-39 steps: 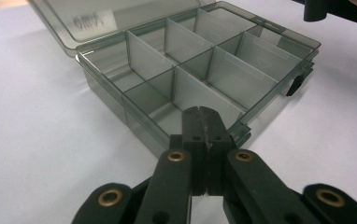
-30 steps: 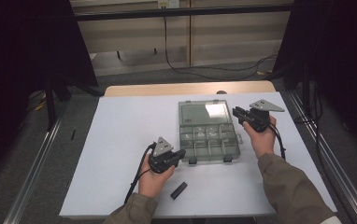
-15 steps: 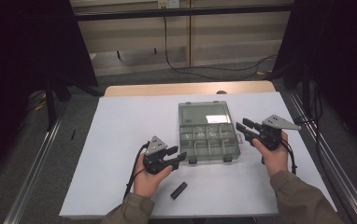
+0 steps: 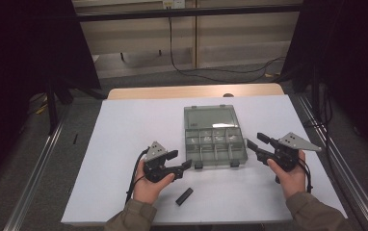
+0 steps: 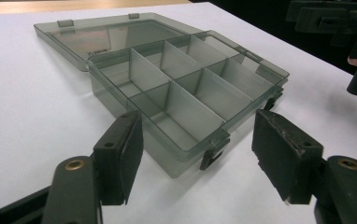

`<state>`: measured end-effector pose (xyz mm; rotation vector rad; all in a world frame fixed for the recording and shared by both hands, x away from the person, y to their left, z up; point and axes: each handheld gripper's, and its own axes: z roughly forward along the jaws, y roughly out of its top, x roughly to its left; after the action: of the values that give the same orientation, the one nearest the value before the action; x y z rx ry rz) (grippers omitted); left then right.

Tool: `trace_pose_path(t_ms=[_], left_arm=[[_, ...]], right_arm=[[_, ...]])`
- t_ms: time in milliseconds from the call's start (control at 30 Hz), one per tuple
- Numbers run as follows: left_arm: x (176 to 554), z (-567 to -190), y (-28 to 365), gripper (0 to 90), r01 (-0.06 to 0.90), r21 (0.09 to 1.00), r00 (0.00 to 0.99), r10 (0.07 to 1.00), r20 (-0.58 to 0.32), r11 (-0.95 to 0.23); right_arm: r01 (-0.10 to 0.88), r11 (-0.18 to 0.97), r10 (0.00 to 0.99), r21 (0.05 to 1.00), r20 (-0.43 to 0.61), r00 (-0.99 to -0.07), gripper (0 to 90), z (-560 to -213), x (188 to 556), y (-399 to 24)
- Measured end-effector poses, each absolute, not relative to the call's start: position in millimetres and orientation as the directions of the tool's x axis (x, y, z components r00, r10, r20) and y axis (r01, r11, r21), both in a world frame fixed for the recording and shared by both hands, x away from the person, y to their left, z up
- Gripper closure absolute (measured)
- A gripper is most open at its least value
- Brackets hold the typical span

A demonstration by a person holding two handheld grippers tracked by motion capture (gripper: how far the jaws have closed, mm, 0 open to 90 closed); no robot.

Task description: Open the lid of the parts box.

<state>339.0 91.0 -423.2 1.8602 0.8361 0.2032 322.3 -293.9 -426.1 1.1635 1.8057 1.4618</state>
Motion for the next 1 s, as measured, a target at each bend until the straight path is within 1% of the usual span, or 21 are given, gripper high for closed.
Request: trace_pose_path(t_ms=[33,200,267,300,367,467,633,1000], left_arm=[[338.6,-423.3,91.3,32.8,0.448,0.866,0.745,0.627,-0.226,-0.22],[337.6,-424.5,92.8,28.7,0.45,0.863,0.749,0.624,-0.225,-0.229],[337.4,-424.8,93.2,27.5,0.451,0.861,0.75,0.623,-0.223,-0.234],[337.0,-425.0,93.2,27.0,0.453,0.861,0.75,0.621,-0.227,-0.232],[336.5,-425.1,93.5,25.6,0.458,0.858,0.75,0.62,-0.232,-0.233],[334.9,-424.9,94.1,21.6,0.465,0.853,0.749,0.62,-0.235,-0.238],[333.5,-425.0,96.6,17.4,0.471,0.848,0.746,0.623,-0.235,-0.243],[328.9,-424.7,97.2,13.6,0.459,0.845,0.763,0.609,-0.217,-0.274]], right_arm=[[0.289,0.036,0.868,0.957,0.113,-0.484,45.8,-427.0,320.4,-293.9],[0.283,0.03,0.865,0.959,0.117,-0.487,38.4,-428.2,312.6,-294.4],[0.28,0.029,0.864,0.96,0.116,-0.489,37.4,-428.4,309.3,-294.3],[0.278,0.026,0.865,0.96,0.118,-0.487,34.8,-428.7,307.9,-294.3],[0.282,0.019,0.863,0.959,0.126,-0.489,32.6,-429.4,304.7,-294.3],[0.287,0.022,0.862,0.958,0.128,-0.491,27.0,-431.2,299.7,-293.8],[0.274,0.008,0.862,0.962,0.132,-0.489,20.2,-432.4,293.4,-294.2],[0.269,0.021,0.856,0.963,0.122,-0.503,10.1,-437.9,282.2,-291.7]])
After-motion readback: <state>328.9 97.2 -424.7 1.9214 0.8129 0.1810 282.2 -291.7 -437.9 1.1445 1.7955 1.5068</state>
